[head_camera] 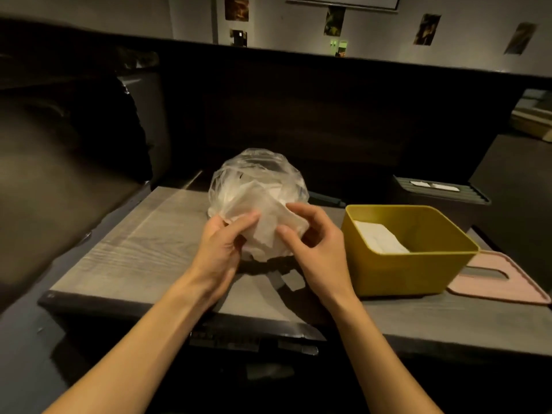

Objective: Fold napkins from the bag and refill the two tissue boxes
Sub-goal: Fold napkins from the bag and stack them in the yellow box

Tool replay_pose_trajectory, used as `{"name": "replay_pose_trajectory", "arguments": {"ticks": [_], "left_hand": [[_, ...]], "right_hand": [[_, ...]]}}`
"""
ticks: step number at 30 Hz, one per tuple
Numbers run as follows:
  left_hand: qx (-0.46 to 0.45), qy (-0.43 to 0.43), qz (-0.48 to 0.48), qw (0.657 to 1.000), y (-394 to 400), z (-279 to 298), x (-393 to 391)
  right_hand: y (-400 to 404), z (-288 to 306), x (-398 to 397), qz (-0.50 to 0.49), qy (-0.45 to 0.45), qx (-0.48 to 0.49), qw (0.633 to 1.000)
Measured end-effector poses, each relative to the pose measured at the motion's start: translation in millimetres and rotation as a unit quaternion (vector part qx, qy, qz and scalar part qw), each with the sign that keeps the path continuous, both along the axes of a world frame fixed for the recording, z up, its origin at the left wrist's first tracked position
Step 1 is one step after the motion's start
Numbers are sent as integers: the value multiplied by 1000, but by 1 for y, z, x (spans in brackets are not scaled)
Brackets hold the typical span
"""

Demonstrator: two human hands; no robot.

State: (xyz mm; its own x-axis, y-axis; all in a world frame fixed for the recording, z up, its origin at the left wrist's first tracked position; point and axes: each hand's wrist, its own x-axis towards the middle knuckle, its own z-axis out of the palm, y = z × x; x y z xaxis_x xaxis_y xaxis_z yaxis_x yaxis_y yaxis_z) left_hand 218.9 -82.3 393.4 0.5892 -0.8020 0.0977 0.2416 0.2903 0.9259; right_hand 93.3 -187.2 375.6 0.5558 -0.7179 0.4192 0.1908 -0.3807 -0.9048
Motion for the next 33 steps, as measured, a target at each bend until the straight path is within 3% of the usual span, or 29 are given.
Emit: {"name": "replay_pose_trajectory", "arguments": {"ticks": [3,6,13,19,28,33], "left_hand": [[57,-118,46,990,10,-14,5],[131,-230,68,962,14,-28,10],[142,-340,-5,930,11,-35,10],[102,-354,26,929,9,-40,13],[145,-358,-8,922,5,-42,13],[84,-342,54,934,6,-39,11]], "right_hand": [[5,-5,-7,-25,-7,-43,999],[9,-10,-9,-4,48,-55,997],[8,-14,-8,37,176,-46,983],[5,-18,-7,32,141,-30,989],[2,-25,-5,47,191,-75,978],[2,-22,-6,-33,94,-63,993]]}}
